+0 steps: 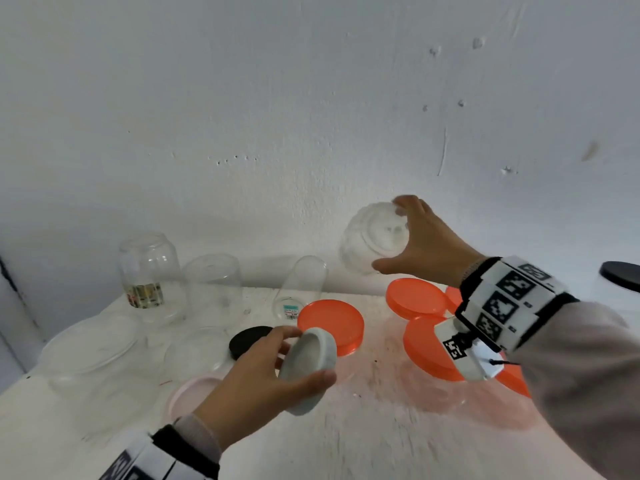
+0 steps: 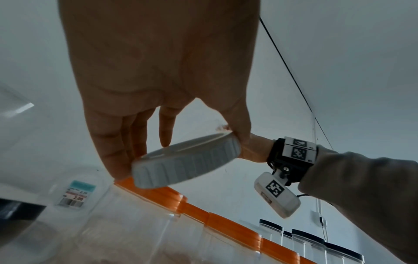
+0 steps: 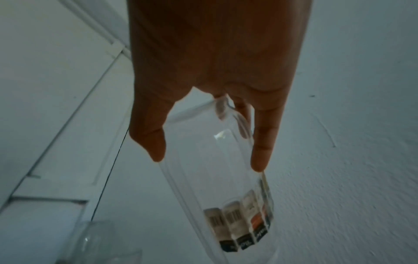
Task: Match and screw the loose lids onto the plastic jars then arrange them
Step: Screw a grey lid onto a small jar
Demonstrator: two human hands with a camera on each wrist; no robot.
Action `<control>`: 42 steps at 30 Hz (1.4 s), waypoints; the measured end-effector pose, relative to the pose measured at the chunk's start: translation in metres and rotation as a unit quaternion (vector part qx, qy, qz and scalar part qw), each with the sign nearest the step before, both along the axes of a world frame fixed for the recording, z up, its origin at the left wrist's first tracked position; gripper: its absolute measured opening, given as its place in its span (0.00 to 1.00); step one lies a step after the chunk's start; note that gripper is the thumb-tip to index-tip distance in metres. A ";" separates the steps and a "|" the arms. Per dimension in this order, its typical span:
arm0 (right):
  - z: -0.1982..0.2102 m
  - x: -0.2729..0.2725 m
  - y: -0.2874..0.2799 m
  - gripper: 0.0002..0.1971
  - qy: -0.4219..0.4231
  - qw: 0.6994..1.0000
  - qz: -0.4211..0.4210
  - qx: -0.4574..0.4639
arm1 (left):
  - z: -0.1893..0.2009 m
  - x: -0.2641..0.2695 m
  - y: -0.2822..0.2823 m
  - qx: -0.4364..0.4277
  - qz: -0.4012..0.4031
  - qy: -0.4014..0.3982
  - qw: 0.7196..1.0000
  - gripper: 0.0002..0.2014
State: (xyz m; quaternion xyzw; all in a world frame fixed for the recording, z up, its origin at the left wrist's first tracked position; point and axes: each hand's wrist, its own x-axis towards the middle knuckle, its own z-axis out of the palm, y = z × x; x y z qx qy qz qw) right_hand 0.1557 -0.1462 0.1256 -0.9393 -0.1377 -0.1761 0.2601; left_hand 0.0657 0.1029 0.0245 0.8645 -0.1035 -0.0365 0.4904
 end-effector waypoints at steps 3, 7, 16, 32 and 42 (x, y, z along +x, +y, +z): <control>0.002 -0.030 -0.015 0.49 -0.003 0.999 0.018 0.045 | 0.005 -0.011 -0.011 -0.024 0.015 -0.012 1.000 0.40; -0.007 -0.060 -0.034 0.44 0.002 0.996 -0.003 0.088 | 0.009 -0.022 -0.022 -0.050 0.034 -0.016 0.998 0.39; -0.038 -0.115 -0.056 0.39 0.133 0.955 0.003 0.265 | 0.009 -0.047 -0.036 -0.129 0.081 -0.020 0.988 0.42; -0.075 -0.161 -0.064 0.34 0.369 0.844 0.090 0.378 | 0.024 -0.074 -0.055 -0.175 0.140 -0.057 0.973 0.33; -0.101 -0.161 -0.052 0.38 0.345 0.926 0.060 0.140 | 0.035 -0.078 -0.061 -0.168 0.150 -0.089 0.970 0.32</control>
